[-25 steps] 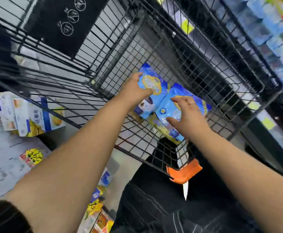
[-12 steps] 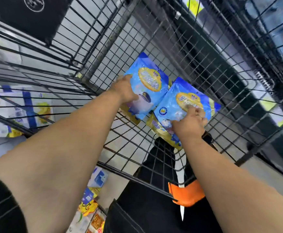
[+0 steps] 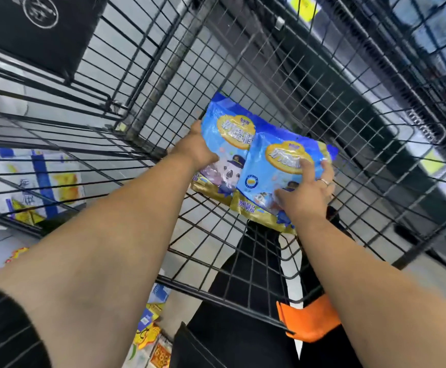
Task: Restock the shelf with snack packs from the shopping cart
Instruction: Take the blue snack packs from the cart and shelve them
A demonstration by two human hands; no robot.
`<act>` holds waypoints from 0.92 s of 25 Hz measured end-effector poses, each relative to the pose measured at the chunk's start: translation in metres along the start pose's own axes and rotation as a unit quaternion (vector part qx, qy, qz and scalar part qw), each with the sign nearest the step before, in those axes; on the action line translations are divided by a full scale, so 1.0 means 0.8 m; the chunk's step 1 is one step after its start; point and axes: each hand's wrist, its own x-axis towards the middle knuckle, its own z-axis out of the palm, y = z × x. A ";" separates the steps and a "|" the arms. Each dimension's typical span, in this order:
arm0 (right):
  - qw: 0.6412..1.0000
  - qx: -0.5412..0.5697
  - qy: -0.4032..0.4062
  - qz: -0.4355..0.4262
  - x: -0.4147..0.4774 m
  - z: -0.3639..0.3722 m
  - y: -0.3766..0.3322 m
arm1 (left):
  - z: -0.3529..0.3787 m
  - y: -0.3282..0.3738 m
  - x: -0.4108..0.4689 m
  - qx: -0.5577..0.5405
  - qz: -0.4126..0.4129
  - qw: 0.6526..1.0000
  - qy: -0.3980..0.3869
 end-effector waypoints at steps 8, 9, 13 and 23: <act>0.981 0.127 0.037 0.143 0.019 0.007 -0.004 | 0.001 0.000 -0.010 -0.265 -0.044 0.962 -0.050; 0.977 0.139 0.035 0.160 0.018 0.011 -0.005 | 0.001 0.002 -0.013 -0.283 -0.047 0.956 -0.064; 0.939 0.266 0.025 0.216 0.012 0.012 0.003 | 0.000 0.011 -0.025 -0.275 -0.048 0.952 -0.123; 0.828 0.482 -0.132 0.254 0.006 -0.007 -0.007 | 0.008 0.010 -0.024 -0.265 -0.041 0.948 -0.170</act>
